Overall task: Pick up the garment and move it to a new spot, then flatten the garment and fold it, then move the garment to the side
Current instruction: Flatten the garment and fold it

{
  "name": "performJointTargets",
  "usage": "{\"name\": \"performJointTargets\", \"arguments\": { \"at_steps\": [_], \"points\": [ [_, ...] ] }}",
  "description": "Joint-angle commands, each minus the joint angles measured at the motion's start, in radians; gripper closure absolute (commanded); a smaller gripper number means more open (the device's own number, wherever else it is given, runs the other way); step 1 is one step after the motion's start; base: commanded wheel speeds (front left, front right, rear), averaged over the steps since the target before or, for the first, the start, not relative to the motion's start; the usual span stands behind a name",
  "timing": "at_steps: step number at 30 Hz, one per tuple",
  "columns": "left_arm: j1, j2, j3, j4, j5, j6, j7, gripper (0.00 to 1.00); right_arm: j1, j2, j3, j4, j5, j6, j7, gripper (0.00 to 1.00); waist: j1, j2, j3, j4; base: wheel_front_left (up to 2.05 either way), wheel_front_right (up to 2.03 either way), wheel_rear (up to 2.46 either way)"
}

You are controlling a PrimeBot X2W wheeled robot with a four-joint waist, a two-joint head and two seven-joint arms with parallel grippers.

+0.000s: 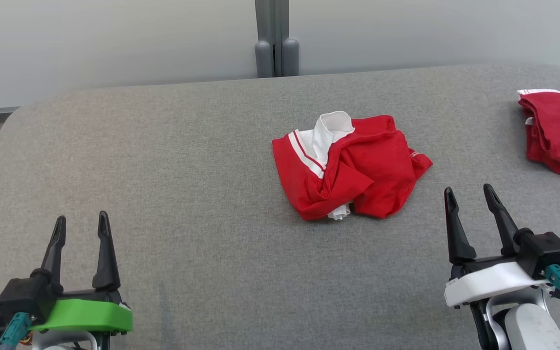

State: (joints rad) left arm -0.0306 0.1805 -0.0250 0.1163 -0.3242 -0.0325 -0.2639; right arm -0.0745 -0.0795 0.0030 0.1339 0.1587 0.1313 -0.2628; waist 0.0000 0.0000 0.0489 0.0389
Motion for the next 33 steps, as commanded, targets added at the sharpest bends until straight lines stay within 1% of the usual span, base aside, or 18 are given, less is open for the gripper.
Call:
{"name": "performJointTargets", "arguments": {
  "at_steps": [1, 10, 19, 33],
  "points": [
    [0.020, -0.007, 0.009, -0.002, 0.008, -0.009, 0.000, 0.00, 0.013, -0.004, -0.002, -0.004, -0.007, -0.001, -0.003, 0.00, 0.0000, 0.0000, -0.005, 0.004, 0.00, 0.00, 0.00],
    [0.047, -0.028, 0.014, 0.034, 0.048, -0.029, 0.000, 0.00, 0.031, -0.004, -0.005, -0.005, -0.013, -0.001, -0.002, 0.00, 0.0000, 0.0000, -0.016, 0.013, 0.00, 0.00, 0.00],
    [0.037, -0.028, 0.007, 0.059, 0.064, -0.022, 0.000, 0.00, 0.046, -0.002, -0.012, -0.016, -0.024, -0.001, 0.021, 0.00, 0.0000, 0.0000, -0.016, 0.020, 0.00, 0.00, 0.00],
    [0.031, -0.029, 0.004, 0.074, 0.051, -0.019, 0.000, 0.00, 0.052, 0.001, -0.011, -0.014, -0.011, -0.001, 0.047, 0.00, 0.0000, 0.0000, -0.009, 0.017, 0.00, 0.00, 0.00]
  ]
}}
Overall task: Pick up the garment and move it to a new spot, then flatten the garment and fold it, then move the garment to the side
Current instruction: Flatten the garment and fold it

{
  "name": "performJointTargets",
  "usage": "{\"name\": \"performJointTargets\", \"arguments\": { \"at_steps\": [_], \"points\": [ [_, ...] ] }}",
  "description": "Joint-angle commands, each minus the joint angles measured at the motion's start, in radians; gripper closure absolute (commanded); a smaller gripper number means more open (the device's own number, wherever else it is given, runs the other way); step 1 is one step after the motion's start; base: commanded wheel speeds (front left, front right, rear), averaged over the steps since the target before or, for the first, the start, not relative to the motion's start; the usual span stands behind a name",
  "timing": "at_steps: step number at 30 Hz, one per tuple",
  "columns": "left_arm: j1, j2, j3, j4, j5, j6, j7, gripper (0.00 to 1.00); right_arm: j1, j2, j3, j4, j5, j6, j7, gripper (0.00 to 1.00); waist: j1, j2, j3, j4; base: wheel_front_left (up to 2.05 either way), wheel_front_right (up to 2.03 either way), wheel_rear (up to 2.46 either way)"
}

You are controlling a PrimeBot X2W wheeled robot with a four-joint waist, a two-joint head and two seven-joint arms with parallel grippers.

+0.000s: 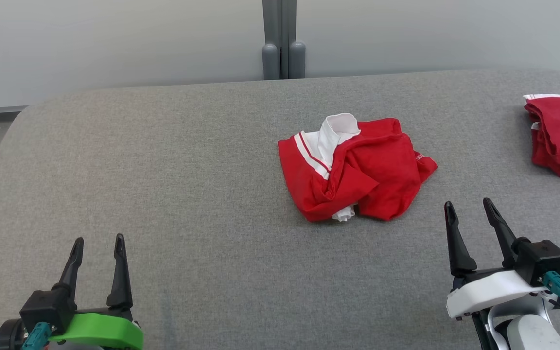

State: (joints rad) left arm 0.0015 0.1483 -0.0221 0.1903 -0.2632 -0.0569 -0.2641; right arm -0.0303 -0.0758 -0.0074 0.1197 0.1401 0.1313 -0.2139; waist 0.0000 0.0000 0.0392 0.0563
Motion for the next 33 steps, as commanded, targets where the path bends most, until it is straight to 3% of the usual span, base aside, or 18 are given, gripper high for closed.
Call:
{"name": "performJointTargets", "arguments": {
  "at_steps": [1, 25, 33],
  "points": [
    [-0.003, 0.004, 0.000, 0.001, -0.010, 0.006, 0.000, 0.00, 0.006, -0.003, -0.001, 0.001, 0.009, -0.001, 0.000, 0.00, 0.0000, 0.0000, 0.001, 0.000, 0.00, 0.00, 0.00],
    [-0.015, 0.009, -0.006, 0.009, -0.016, 0.014, 0.000, 0.00, -0.005, -0.003, 0.002, 0.013, 0.012, -0.001, -0.004, 0.00, 0.0000, 0.0000, 0.009, -0.006, 0.00, 0.00, 0.00],
    [-0.107, -0.006, -0.077, 0.026, 0.009, -0.017, 0.015, 0.00, -0.023, -0.004, 0.009, 0.017, 0.012, -0.001, -0.008, 0.00, 0.0000, 0.0000, 0.030, -0.024, 0.00, 0.00, 0.00]
  ]
}}
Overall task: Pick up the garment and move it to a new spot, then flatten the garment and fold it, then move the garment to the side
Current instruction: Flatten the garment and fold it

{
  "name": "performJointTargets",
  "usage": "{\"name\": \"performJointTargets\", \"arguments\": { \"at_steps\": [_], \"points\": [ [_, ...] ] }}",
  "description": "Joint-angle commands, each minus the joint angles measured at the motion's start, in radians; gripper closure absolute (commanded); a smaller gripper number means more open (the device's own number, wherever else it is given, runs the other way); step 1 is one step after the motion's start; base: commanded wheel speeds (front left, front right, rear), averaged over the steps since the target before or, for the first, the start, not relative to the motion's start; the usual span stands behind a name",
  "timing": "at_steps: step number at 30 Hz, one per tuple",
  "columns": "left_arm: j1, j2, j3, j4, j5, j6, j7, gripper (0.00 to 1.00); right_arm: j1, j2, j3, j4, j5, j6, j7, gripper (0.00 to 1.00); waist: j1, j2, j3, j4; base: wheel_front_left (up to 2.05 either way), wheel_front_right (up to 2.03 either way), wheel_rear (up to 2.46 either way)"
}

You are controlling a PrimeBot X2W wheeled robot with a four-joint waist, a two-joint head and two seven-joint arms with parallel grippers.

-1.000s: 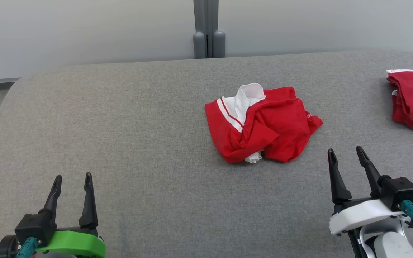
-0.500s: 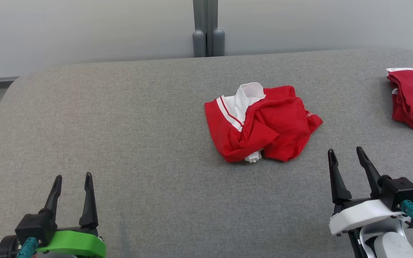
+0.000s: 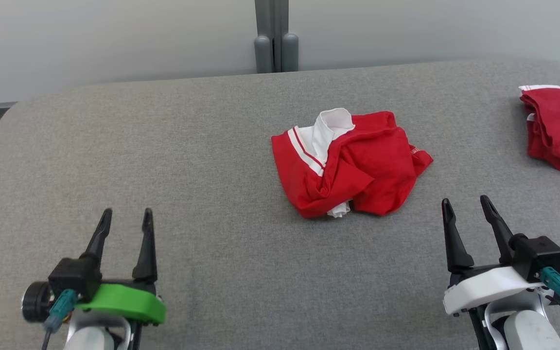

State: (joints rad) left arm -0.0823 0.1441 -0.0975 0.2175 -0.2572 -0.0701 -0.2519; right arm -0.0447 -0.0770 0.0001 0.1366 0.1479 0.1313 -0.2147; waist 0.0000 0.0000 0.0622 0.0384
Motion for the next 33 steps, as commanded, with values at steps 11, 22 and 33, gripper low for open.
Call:
{"name": "performJointTargets", "arguments": {
  "at_steps": [11, 22, 33],
  "points": [
    [-0.366, -0.020, -0.180, 0.096, 0.043, -0.052, 0.055, 0.00, -0.060, 0.000, 0.020, 0.020, 0.013, -0.001, -0.020, 0.00, 0.0000, 0.0000, 0.083, -0.128, 0.00, 0.00, 0.00],
    [-0.550, -0.024, -0.312, 0.242, 0.018, -0.061, 0.095, 0.00, -0.099, 0.014, 0.020, 0.052, 0.029, -0.001, -0.043, 0.00, 0.0000, 0.0000, 0.168, -0.260, 0.00, 0.00, 0.00],
    [-0.618, -0.016, -0.372, 0.418, -0.026, -0.061, 0.097, 0.00, -0.132, 0.021, 0.025, 0.069, 0.037, -0.001, -0.052, 0.00, 0.0000, 0.0000, 0.205, -0.313, 0.00, 0.00, 0.00]
  ]
}}
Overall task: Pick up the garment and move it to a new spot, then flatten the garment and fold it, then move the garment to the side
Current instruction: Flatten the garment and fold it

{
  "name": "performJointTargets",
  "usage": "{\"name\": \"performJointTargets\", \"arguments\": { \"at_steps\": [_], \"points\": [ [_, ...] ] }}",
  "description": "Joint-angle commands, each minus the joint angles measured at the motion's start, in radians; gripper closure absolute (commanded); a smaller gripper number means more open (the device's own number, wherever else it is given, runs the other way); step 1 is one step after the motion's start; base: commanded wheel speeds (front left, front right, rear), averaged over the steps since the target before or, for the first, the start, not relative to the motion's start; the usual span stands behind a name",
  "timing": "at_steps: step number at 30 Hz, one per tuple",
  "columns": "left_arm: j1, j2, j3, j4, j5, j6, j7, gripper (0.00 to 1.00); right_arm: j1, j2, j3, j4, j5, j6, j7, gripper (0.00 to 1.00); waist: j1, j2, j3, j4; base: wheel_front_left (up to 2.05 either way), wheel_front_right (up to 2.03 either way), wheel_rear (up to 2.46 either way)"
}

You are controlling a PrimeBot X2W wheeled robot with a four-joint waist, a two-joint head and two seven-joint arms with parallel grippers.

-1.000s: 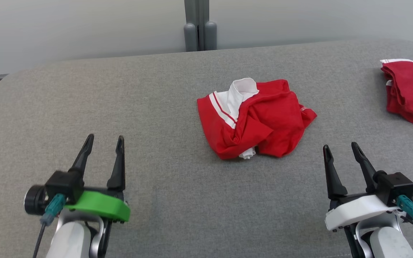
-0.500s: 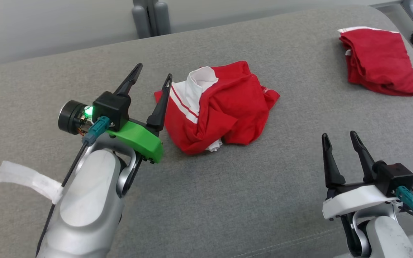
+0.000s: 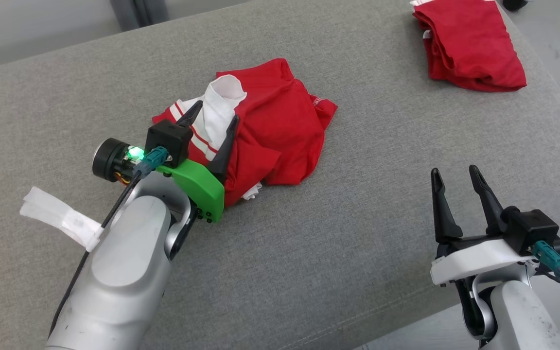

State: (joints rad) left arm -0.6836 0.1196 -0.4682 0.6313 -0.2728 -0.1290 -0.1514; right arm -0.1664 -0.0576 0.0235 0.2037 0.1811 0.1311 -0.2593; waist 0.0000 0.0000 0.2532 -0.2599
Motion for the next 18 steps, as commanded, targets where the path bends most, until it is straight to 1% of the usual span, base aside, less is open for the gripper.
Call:
{"name": "performJointTargets", "arguments": {
  "at_steps": [1, 2, 3, 7, 10, 14, 18],
  "points": [
    [-0.025, 0.009, -0.002, 0.018, -0.015, -0.002, -0.010, 0.37, -0.012, 0.002, 0.000, -0.002, 0.005, -0.001, -0.006, 0.00, 0.0000, 0.0000, 0.016, -0.017, 0.00, 0.00, 0.00],
    [-0.031, 0.011, -0.003, 0.029, -0.016, -0.002, -0.015, 0.78, -0.013, 0.002, -0.003, -0.005, 0.005, -0.001, -0.006, 0.00, 0.0000, 0.0000, 0.017, -0.019, 0.00, 0.00, 0.00],
    [-0.039, 0.012, -0.001, 0.042, -0.023, -0.002, -0.024, 1.00, -0.014, 0.003, -0.006, -0.009, 0.005, -0.001, -0.006, 0.00, 0.0000, 0.0000, 0.018, -0.020, 0.00, 0.00, 0.00],
    [-0.059, 0.018, -0.001, 0.073, -0.036, -0.002, -0.052, 1.00, -0.005, 0.004, -0.016, -0.019, 0.001, -0.001, -0.007, 0.00, 0.0000, 0.0000, 0.014, -0.016, 0.00, 0.00, 0.00],
    [-0.070, 0.017, 0.011, 0.071, -0.049, -0.002, -0.075, 1.00, 0.008, 0.004, -0.023, -0.023, -0.003, -0.001, -0.006, 0.00, 0.0000, 0.0000, 0.002, 0.000, 0.00, 0.00, 0.00],
    [-0.062, 0.026, 0.039, 0.031, -0.067, 0.011, -0.099, 1.00, 0.024, 0.005, -0.029, -0.026, -0.006, -0.001, -0.006, 0.00, 0.0000, 0.0000, -0.024, 0.042, 0.00, 0.00, 0.00],
    [0.010, 0.046, 0.074, -0.055, -0.075, 0.043, -0.110, 1.00, 0.045, 0.005, -0.037, -0.030, -0.013, -0.001, -0.006, 0.00, 0.0000, 0.0000, -0.053, 0.108, 0.00, 0.00, 0.00]
  ]
}}
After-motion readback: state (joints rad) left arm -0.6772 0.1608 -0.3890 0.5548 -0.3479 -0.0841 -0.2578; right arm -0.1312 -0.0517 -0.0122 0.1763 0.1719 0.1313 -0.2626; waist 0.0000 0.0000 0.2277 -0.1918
